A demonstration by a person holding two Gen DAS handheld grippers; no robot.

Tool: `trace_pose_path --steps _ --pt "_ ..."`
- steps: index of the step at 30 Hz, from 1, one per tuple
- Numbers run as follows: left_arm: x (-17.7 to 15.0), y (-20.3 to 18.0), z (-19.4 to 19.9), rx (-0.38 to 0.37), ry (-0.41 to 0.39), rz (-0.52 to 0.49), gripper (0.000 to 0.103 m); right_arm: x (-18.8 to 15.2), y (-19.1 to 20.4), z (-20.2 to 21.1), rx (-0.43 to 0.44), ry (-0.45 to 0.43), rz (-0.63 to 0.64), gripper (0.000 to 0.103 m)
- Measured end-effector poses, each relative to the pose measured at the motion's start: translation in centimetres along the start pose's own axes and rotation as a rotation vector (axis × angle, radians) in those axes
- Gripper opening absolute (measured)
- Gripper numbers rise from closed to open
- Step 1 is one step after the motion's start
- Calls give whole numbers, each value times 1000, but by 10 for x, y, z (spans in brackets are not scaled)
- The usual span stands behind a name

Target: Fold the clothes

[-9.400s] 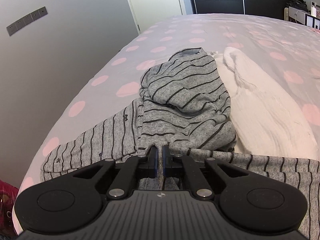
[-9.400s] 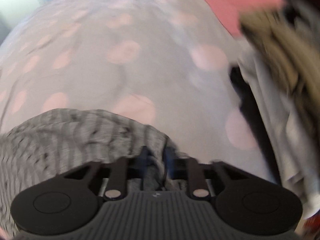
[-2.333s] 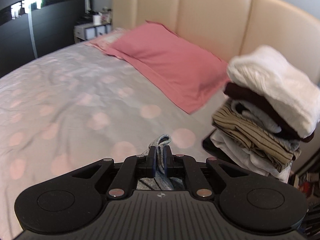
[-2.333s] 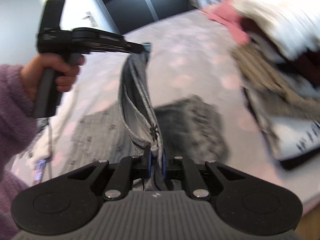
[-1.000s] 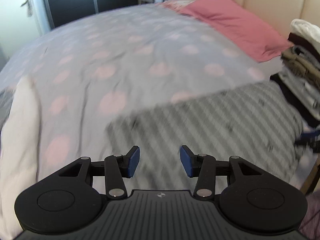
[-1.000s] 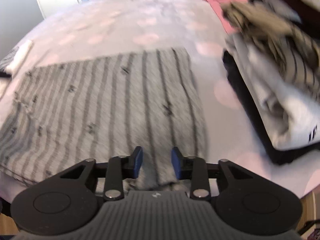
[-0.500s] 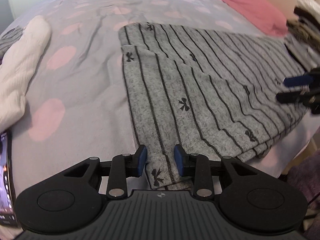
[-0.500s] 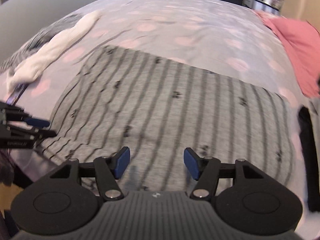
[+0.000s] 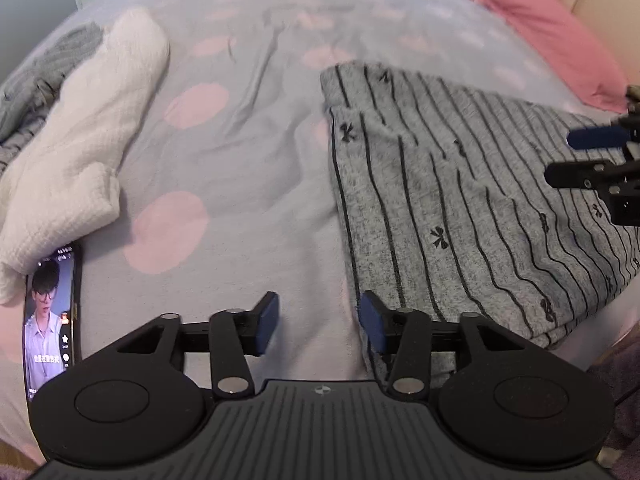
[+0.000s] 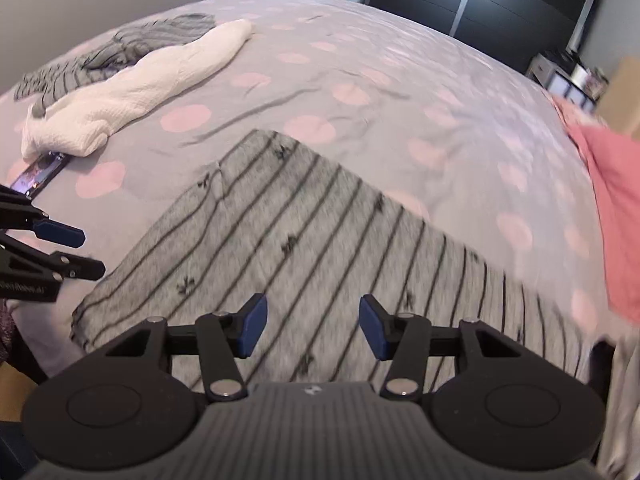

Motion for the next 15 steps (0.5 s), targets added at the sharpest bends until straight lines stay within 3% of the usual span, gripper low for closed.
trace_pose_path --steps 8,15 --pt "31 9 -25 -13 161 55 51 64 8 -45 13 163 145 54" --pt "44 13 -46 -24 253 111 55 124 8 -91 59 223 142 52"
Point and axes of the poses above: each gripper's, at about its wrist camera, not at the fingertips, and z roughly against the way its jaws point, y to its left, x to its top, the point moved 3 cm from there along -z, roughly the way its jaws point, and after that the axes turned 9 degrees about x, right-handed, at the moved point
